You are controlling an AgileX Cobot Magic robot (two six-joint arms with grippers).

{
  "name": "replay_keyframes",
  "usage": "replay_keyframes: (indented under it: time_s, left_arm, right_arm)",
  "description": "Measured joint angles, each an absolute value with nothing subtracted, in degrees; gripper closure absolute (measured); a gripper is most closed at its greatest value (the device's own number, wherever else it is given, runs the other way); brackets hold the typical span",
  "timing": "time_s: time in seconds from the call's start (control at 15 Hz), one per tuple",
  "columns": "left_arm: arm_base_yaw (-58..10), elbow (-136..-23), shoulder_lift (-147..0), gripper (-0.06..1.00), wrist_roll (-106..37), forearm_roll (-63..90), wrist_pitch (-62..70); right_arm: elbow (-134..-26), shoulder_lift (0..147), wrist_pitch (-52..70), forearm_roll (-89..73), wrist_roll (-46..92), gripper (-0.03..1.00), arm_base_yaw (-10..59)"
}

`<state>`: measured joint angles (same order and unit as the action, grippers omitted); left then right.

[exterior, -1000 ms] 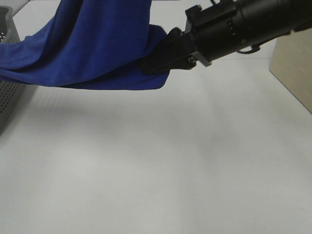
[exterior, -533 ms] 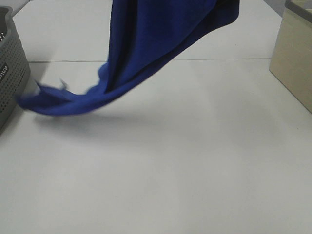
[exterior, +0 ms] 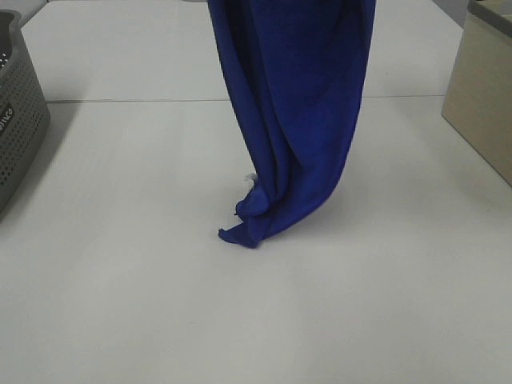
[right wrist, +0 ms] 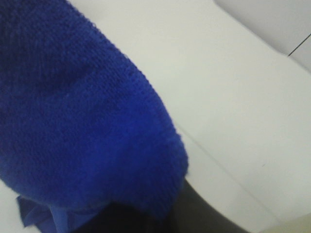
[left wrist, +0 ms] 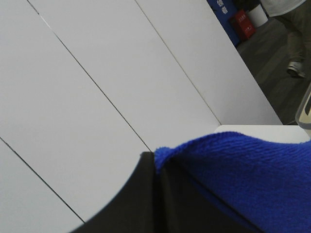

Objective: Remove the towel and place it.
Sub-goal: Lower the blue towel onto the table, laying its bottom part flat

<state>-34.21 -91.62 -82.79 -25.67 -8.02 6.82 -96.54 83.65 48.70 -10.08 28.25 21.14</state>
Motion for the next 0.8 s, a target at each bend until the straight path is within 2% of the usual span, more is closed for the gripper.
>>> replay_keyframes:
  time_s: [0.4,0.8]
  left_arm:
    - [-34.09,-91.62,-83.82,0.94,-25.67,-12.55,-5.5]
    - [-28.07,-91.62,-88.24,0.94,-24.52,-14.5,-15.7]
  right_arm:
    - [-97.4,83.65,28.65,-7.16,29.79,0.95,21.14]
    - [-97.4,84.34,17.42,-4.07,30.31,0.95,21.14]
